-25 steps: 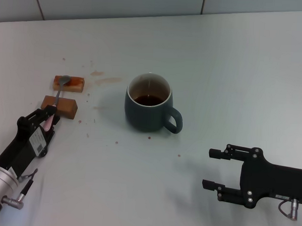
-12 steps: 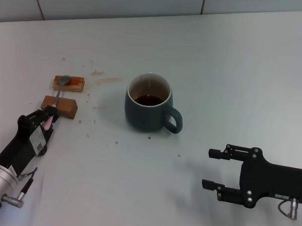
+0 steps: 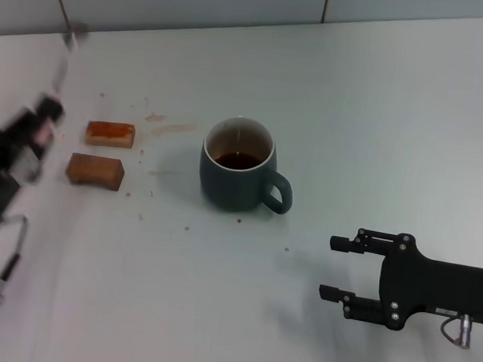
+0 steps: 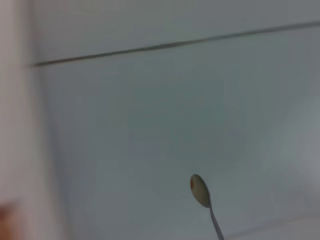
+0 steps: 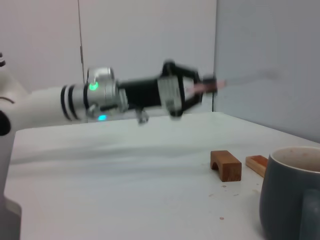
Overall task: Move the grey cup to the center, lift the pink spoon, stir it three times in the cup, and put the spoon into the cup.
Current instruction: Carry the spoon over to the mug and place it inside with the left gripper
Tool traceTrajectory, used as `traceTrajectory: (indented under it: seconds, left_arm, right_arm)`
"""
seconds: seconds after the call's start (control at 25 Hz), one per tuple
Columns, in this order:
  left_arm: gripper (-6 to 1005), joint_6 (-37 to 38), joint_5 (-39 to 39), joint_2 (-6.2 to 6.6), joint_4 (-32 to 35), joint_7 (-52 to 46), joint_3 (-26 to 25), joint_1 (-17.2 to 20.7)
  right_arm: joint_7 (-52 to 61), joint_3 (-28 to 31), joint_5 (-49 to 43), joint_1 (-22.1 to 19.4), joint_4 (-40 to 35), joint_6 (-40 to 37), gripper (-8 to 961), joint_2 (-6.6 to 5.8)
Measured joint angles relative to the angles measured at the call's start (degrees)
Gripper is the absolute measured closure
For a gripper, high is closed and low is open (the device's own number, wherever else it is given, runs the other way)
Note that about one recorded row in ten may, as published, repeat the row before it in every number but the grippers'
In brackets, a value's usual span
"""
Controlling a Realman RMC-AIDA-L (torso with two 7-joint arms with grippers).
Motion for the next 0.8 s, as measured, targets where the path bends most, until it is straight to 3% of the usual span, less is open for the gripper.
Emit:
traceTrajectory:
  seconds: [0.04, 0.08, 0.12, 0.2, 0.28, 0.32, 0.4, 0.48, 0.56, 0.6, 0.68, 0.72, 0.76, 0.8]
  left_arm:
    - [870, 5.2, 0.1, 0.08, 3.9, 1.7, 0.0, -1.4]
    - [870, 5.2, 0.1, 0.08, 3.9, 1.7, 0.0, -1.4]
    - [869, 9.3, 0.4, 0.26, 9.6, 2.9, 1.9, -3.9]
    - [868, 10.6, 0.4, 0.31, 12.7, 3.2, 3.4, -5.2]
    - [867, 11.4, 0.4, 0.41, 19.3, 3.2, 7.5, -7.3]
    - [867, 11.6, 0.5, 0.45, 25.8, 3.1, 11.9, -8.9]
    - [866, 11.6, 0.5, 0.45, 25.8, 3.1, 11.9, -8.9]
    - [865, 11.7, 0.5, 0.57, 34.8, 2.6, 17.6, -10.3]
    - [864, 11.7, 0.5, 0.60, 37.0, 2.5, 18.7, -10.4]
    - [864, 11.6, 0.7, 0.63, 48.2, 1.4, 23.7, -10.6]
    - [863, 11.2, 1.4, 0.68, 54.1, 0.6, 25.9, -10.4]
    - [862, 10.9, 4.1, 0.71, 61.5, -0.2, 27.8, -10.3]
    - [862, 10.9, 4.1, 0.71, 61.5, -0.2, 27.8, -10.3]
    - [861, 10.8, 8.0, 0.73, 68.1, -0.9, 29.2, -10.4]
  right_arm:
    - [0.0, 0.0, 0.0, 0.0, 0.0, 0.1, 277, 0.04]
    - [0.0, 0.0, 0.0, 0.0, 0.0, 0.1, 277, 0.04]
    - [0.0, 0.0, 0.0, 0.1, 0.0, 0.1, 277, 0.06]
    - [0.0, 0.0, 0.1, 0.1, 0.0, 0.2, 277, 0.06]
    - [0.0, 0.0, 0.1, 0.1, 0.1, 0.4, 277, 0.07]
    - [0.0, 0.1, 0.1, 0.0, 0.2, 0.7, 277, 0.11]
    - [0.0, 0.1, 0.1, 0.0, 0.3, 0.9, 277, 0.14]
    - [0.0, 0.2, 0.1, 0.0, 0.7, 1.3, 278, 0.15]
    - [0.0, 0.3, 0.1, 0.0, 1.2, 1.9, 278, 0.15]
    - [-0.1, 0.3, 0.2, 0.1, 1.4, 2.0, 278, 0.15]
    - [-0.1, 0.4, 0.2, 0.1, 1.6, 2.3, 278, 0.15]
    - [-0.1, 0.4, 0.2, 0.1, 1.7, 2.4, 278, 0.14]
    - [-0.1, 0.4, 0.2, 0.1, 1.7, 2.4, 278, 0.14]
    - [-0.1, 0.4, 0.2, 0.1, 1.9, 2.7, 278, 0.14]
